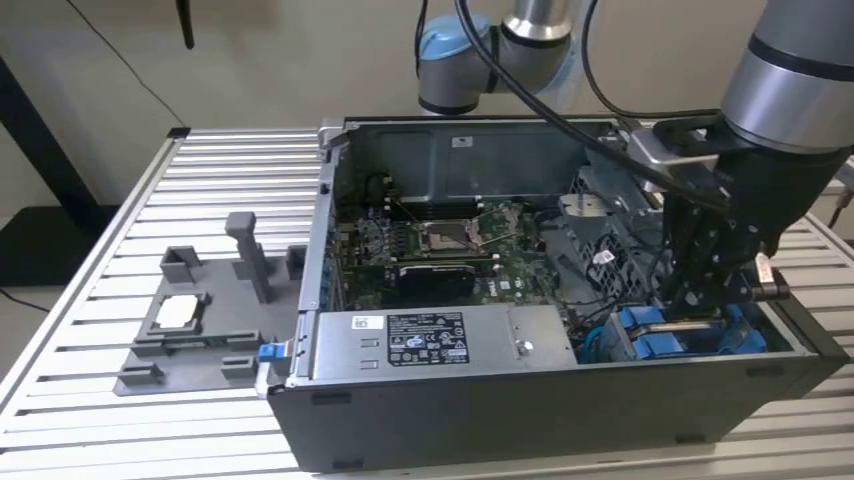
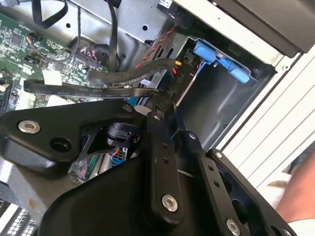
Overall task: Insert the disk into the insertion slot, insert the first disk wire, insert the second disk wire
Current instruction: 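Insert the second disk wire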
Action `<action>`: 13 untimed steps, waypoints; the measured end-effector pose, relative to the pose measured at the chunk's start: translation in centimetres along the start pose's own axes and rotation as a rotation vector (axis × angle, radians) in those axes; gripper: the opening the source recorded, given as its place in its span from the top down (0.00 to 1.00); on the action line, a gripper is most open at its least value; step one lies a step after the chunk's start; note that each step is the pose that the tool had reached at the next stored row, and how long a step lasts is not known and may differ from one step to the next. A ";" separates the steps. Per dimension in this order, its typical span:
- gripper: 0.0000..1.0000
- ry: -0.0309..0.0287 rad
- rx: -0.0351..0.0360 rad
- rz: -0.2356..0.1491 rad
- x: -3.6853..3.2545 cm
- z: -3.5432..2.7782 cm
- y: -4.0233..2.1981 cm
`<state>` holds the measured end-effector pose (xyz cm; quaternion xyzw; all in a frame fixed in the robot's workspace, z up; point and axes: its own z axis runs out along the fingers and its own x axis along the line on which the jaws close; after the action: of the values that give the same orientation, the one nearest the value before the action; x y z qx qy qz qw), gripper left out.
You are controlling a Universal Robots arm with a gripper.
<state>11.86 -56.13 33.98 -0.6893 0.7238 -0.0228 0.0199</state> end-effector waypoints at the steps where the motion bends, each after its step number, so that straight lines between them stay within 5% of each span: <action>1: 0.76 -0.0033 -0.0004 0.002 0.01 -0.15 -0.01; 8: 0.76 -0.0232 -0.0015 0.014 0.04 -1.17 -0.07; 13: 0.76 -0.0307 -0.0019 0.022 0.05 -1.96 -0.10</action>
<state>11.84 -56.18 35.94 -0.6817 0.7309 -0.0113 0.0306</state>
